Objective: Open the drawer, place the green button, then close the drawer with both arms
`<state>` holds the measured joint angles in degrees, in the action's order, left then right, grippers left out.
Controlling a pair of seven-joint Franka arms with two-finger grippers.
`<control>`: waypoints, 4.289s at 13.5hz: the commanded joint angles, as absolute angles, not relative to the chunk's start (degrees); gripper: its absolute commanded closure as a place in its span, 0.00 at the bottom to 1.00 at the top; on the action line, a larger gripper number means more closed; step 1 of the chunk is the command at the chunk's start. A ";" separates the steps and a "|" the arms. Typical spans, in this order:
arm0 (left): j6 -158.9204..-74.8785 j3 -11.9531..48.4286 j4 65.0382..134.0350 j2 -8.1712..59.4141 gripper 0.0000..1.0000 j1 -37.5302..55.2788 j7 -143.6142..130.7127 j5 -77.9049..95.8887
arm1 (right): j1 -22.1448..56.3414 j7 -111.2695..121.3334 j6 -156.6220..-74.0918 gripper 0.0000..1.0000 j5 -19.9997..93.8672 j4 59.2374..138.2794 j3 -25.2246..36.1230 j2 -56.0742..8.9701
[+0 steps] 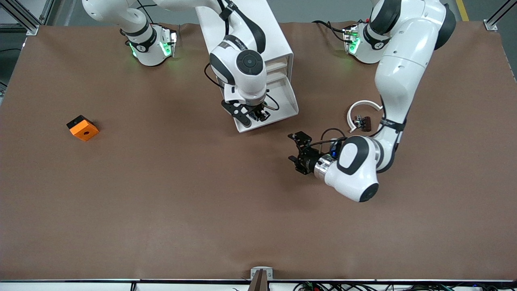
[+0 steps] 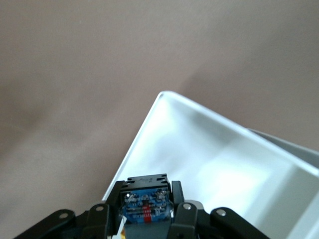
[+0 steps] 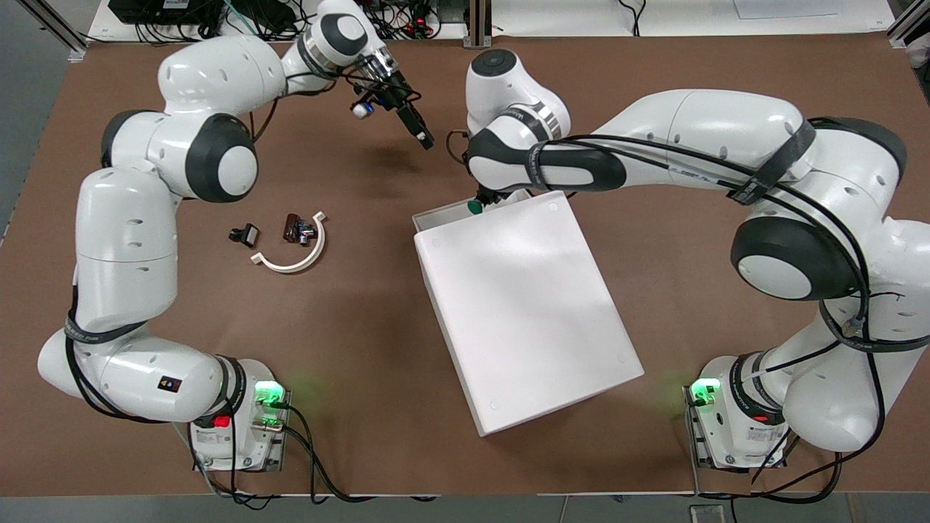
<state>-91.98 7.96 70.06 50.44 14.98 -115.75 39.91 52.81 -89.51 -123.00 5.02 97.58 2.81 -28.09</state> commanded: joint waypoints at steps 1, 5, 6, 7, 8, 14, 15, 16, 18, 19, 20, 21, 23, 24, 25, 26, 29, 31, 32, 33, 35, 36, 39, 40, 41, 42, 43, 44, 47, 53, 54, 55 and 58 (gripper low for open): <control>-90.45 8.17 70.40 47.64 0.00 13.28 -110.94 37.27 | 53.96 -91.75 -124.18 1.00 4.04 95.45 3.43 -30.67; -89.38 8.17 70.31 43.43 0.00 13.54 -103.99 28.06 | 54.49 -91.85 -125.07 1.00 4.04 95.45 3.52 -31.73; -89.47 8.09 70.31 42.46 0.00 13.45 -102.84 27.78 | 54.49 -91.85 -125.24 1.00 3.87 95.45 3.52 -31.82; -89.47 8.09 70.31 42.02 0.00 13.36 -102.14 27.51 | 54.49 -91.85 -125.42 1.00 3.87 95.45 3.52 -32.08; -90.08 8.09 70.31 41.66 0.00 13.62 -101.78 27.42 | 54.67 -91.85 -125.42 1.00 3.78 95.28 3.52 -32.43; -91.41 8.70 70.49 39.73 0.00 14.24 -79.48 21.73 | 54.84 -91.93 -125.42 0.82 3.08 93.34 3.52 -34.10; -91.41 8.88 70.49 39.29 0.00 14.76 -77.80 20.40 | 54.84 -91.93 -125.42 0.65 3.08 93.34 3.52 -34.10; -91.41 8.88 70.58 38.16 0.00 15.55 -77.17 19.52 | 54.84 -91.93 -125.42 0.59 3.08 93.34 3.52 -34.10; -91.49 9.49 70.58 37.97 0.00 15.82 -76.82 18.63 | 55.28 -92.02 -125.33 0.54 3.08 93.34 3.52 -34.01; -91.49 9.67 70.58 37.88 0.00 15.91 -76.29 18.55 | 55.37 -92.02 -125.25 0.54 3.08 93.34 3.52 -34.01; -91.49 9.67 70.58 37.79 0.00 16.00 -75.33 18.54 | 55.72 -92.11 -125.16 0.54 3.08 93.34 3.52 -33.93; -91.49 9.67 70.58 37.01 0.00 16.00 -75.06 18.54 | 55.81 -92.11 -125.07 0.54 3.16 93.34 3.60 -33.93; -91.49 9.67 70.58 36.83 0.00 16.00 -72.44 17.06 | 55.90 -92.20 -124.89 0.51 3.08 93.25 3.60 -33.75; -91.67 9.67 70.66 36.83 0.00 16.17 -69.29 14.96 | 55.90 -92.20 -124.81 0.27 3.08 93.25 3.60 -33.75; -92.89 9.67 70.93 37.00 0.00 16.95 -66.04 13.03 | 55.90 -92.20 -124.63 0.00 3.08 92.90 3.69 -33.75; -95.60 9.93 71.19 37.26 0.00 17.48 -62.79 10.75 | 55.81 -92.11 -124.63 0.00 3.08 92.81 3.78 -33.58; -101.85 10.46 73.73 37.27 0.00 18.36 -53.81 9.32 | 54.94 -91.41 -121.31 0.00 3.08 89.05 4.04 -33.40; -105.01 10.63 74.87 37.00 0.00 18.98 -51.34 6.35 | 53.19 -89.57 -118.40 0.00 3.08 86.58 4.04 -33.40; -106.94 10.72 76.19 36.65 0.00 19.59 -50.63 4.24 | 52.04 -87.21 -117.69 0.00 2.82 86.14 4.04 -33.22; -109.49 10.81 78.38 35.87 0.00 19.77 -50.28 3.35 | 50.81 -84.84 -116.82 0.00 2.81 85.70 4.04 -33.05; -118.08 12.30 85.82 33.50 0.00 19.78 -50.19 3.08 | 47.65 -79.66 -113.92 0.00 2.64 84.47 4.04 -31.74; -123.43 12.48 90.83 31.92 0.00 19.86 -50.19 2.99 | 45.46 -75.80 -112.86 0.00 2.72 84.20 4.04 -31.03; -133.14 14.50 100.45 30.23 0.00 19.69 -50.36 3.08 | 37.38 -62.36 -108.91 0.00 2.72 84.20 4.04 -27.96; -133.15 15.11 100.63 30.67 0.00 19.86 -51.14 3.16 | 34.92 -59.01 -107.94 0.00 2.81 84.20 4.04 -27.08; -133.07 15.90 101.07 31.02 0.00 19.95 -51.76 3.25 | 32.28 -56.28 -106.97 0.00 2.64 84.20 4.13 -25.94; -132.81 16.60 101.77 31.37 0.00 20.04 -52.46 3.25 | 29.65 -52.51 -105.83 0.00 2.29 84.20 4.04 -24.97; -132.37 17.22 102.04 31.90 0.00 20.21 -52.91 3.25 | 27.18 -47.34 -104.17 0.00 2.02 84.20 4.04 -23.92; -131.41 17.40 102.13 32.69 0.00 20.48 -53.43 3.25 | 24.90 -41.89 -102.15 0.00 1.93 84.11 4.13 -22.86; -130.17 18.45 101.87 34.27 0.00 22.14 -59.30 3.78 | 17.25 -26.94 -96.87 0.00 1.93 84.02 4.13 -19.96; -125.52 18.72 101.08 36.03 0.00 26.62 -64.95 6.57 | 3.36 -5.07 -85.89 0.00 1.76 77.01 4.04 -17.84; -124.46 18.81 100.64 36.04 0.00 27.33 -65.13 8.16 | 1.25 -1.09 -83.43 0.00 1.84 75.17 4.04 -18.19; -123.58 18.90 100.55 36.04 0.00 27.59 -65.13 9.39 | 0.01 -0.36 -81.93 0.00 1.85 73.41 4.04 -18.19; -120.16 18.90 100.37 36.03 0.00 30.49 -65.13 11.42 | -1.05 -0.78 -82.18 0.00 1.67 72.69 4.22 -17.93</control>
